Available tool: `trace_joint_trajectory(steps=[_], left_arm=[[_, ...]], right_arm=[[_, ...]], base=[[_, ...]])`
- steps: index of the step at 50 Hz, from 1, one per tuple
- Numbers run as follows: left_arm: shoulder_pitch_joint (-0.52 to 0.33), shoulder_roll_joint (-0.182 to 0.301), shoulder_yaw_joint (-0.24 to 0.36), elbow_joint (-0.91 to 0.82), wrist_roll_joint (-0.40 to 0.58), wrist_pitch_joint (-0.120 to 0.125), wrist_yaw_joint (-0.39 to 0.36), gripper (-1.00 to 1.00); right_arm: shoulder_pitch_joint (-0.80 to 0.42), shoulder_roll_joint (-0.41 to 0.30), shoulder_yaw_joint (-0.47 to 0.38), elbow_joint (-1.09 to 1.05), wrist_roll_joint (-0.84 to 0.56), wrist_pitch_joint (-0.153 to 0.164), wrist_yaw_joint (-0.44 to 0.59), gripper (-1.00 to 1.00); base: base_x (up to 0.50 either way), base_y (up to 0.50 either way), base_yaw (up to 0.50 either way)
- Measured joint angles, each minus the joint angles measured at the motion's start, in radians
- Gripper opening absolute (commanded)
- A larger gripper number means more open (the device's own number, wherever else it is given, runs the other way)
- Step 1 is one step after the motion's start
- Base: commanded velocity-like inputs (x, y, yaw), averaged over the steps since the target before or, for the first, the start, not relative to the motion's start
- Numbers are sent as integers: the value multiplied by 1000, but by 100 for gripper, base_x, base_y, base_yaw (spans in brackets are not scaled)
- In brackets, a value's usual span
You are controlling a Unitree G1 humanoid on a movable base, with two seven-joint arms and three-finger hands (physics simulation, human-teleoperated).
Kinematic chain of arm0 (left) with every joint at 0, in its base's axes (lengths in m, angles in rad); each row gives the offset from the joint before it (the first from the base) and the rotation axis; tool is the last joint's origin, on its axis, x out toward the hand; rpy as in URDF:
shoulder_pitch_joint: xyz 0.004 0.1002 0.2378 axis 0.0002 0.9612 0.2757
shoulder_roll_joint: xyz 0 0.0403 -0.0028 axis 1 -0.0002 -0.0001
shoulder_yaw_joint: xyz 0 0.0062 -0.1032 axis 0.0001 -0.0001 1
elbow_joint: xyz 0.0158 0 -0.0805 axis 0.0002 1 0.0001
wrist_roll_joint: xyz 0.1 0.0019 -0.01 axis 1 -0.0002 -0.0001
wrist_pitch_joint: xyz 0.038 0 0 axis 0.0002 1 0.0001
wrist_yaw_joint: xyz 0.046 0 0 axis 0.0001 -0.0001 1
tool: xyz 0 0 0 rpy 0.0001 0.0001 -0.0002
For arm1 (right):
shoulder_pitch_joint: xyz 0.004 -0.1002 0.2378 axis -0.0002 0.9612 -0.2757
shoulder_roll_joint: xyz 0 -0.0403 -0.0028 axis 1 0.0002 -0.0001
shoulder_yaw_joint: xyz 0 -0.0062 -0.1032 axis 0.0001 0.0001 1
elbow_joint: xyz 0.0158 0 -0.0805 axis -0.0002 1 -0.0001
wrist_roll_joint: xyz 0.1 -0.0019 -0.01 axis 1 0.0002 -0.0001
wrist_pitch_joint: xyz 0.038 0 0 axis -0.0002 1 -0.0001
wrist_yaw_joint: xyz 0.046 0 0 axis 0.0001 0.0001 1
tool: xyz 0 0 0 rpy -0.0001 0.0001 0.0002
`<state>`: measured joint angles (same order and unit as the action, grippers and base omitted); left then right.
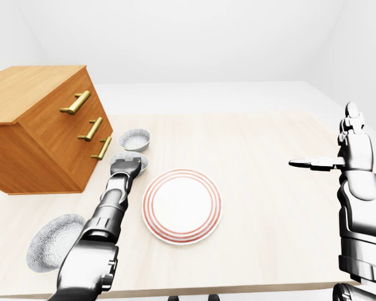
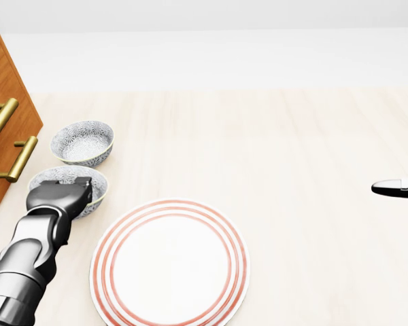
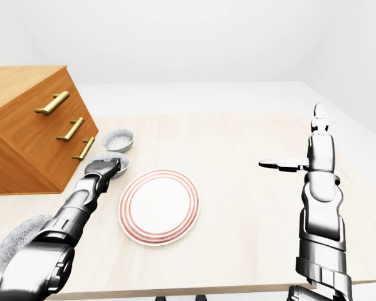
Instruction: Put the bowl in the middle on the plate.
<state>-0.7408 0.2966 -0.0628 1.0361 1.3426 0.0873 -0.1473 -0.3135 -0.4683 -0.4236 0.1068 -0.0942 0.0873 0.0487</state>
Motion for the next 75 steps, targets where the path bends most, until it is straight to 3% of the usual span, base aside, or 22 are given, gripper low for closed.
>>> trace_joint_trajectory(steps=[20, 29, 48, 75], left_arm=[[131, -8, 28, -243, -13, 0, -86, -100], [189, -17, 44, -394, -28, 0, -169, -100], [273, -49, 73, -673, 29, 0, -291, -100], [426, -179, 43, -1139, 29, 0, -430, -100]], right_arm=[[-5, -2, 5, 28, -2, 0, -5, 100], [-4, -1, 6, 30, -3, 0, -5, 100], [-6, -1, 10, 51, -6, 0, -10, 100], [1, 2, 7, 31, -10, 0, -5, 100]], base=[[0, 0, 0], [0, 0, 0], [0, 0, 0], [0, 0, 0]])
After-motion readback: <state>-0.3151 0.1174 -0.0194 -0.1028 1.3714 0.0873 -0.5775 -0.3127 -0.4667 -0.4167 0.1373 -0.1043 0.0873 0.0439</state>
